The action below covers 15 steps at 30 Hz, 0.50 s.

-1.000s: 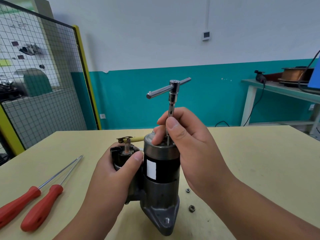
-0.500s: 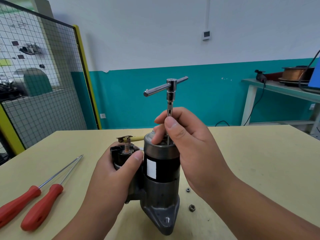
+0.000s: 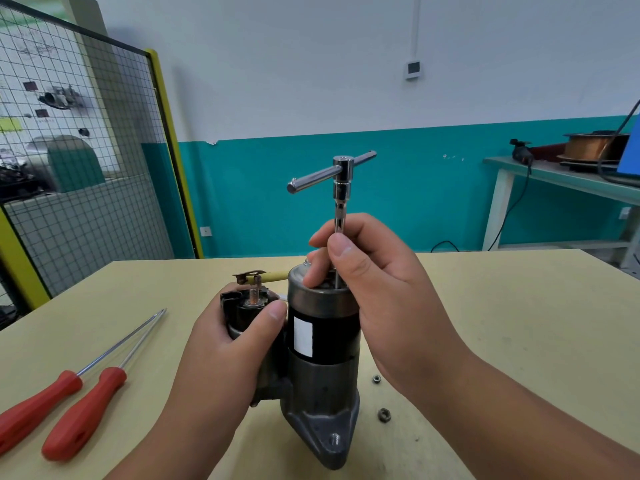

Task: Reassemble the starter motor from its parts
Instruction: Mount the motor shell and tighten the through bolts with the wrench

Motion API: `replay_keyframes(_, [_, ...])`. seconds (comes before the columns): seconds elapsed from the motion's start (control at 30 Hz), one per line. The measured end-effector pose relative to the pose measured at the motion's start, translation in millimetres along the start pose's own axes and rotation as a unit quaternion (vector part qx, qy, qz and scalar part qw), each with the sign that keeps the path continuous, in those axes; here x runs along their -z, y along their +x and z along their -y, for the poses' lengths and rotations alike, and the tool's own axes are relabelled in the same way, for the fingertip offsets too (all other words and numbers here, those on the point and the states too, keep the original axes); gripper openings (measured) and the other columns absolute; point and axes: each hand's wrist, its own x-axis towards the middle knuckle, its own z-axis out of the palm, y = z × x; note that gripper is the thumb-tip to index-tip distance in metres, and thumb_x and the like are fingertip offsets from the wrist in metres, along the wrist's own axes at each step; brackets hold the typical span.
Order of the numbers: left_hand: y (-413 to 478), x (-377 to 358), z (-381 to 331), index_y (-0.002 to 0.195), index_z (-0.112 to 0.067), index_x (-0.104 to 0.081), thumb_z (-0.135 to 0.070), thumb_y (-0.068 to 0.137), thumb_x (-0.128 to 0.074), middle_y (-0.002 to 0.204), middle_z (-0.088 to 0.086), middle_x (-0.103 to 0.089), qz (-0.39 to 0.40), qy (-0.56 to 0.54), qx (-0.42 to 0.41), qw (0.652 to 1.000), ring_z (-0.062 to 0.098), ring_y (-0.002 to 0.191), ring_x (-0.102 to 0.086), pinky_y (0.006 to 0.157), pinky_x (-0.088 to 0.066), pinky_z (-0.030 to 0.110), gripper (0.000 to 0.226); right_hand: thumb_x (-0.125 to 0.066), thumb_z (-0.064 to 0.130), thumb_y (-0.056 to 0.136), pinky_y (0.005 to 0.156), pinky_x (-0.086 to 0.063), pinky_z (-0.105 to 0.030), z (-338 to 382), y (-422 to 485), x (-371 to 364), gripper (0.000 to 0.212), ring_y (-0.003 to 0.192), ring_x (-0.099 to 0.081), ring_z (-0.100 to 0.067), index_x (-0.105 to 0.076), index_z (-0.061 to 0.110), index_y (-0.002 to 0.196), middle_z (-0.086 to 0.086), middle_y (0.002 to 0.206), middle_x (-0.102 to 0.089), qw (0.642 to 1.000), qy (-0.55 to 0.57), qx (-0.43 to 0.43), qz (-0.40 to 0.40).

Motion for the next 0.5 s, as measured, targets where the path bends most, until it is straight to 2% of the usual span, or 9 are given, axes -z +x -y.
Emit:
replay_keyframes(0.17, [-0.6, -0.6, -2.1, 0.096, -0.048, -0.074, -0.067, 0.066, -0.07, 0.083, -0.01, -0.077, 0.001, -0.002, 0.005, 1.0, 0.027, 0.078, -0.076, 0.04, -0.046, 0.02, 0.036, -0.051, 0.032, 0.102, 0.084, -0.051, -0.013, -0.2, 0.3, -0.1, 0.018, 0.084, -0.069, -0.007, -0.068, 0.034, 0.097, 0.005, 0.08, -0.072, 1.0, -0.001, -0.001, 0.0])
replay_keyframes(0.3, [-1.4, -0.6, -1.2, 0.1, -0.047, -0.075, -0.072, 0.06, -0.068, 0.084, -0.009, -0.078, 0.003, -0.009, -0.003, 1.0, 0.022, 0.077, -0.076, 0.041, -0.047, 0.02, 0.047, -0.051, 0.031, 0.103, 0.084, -0.051, -0.013, -0.5, 0.4, -0.1, 0.018, 0.084, -0.069, -0.007, -0.068, 0.032, 0.098, 0.005, 0.08, -0.072, 1.0, 0.002, -0.001, 0.001])
replay_keyframes(0.5, [-0.4, -0.2, 0.0, 0.102, -0.048, -0.074, -0.073, 0.062, -0.067, 0.086, -0.01, -0.079, 0.006, -0.003, -0.009, 1.0, 0.018, 0.078, -0.077, 0.046, -0.049, 0.02, 0.048, -0.051, 0.032, 0.103, 0.084, -0.051, -0.013, -0.3, 0.4, -0.1, 0.017, 0.085, -0.069, -0.008, -0.067, 0.033, 0.098, 0.004, 0.08, -0.072, 1.0, -0.001, -0.002, 0.001])
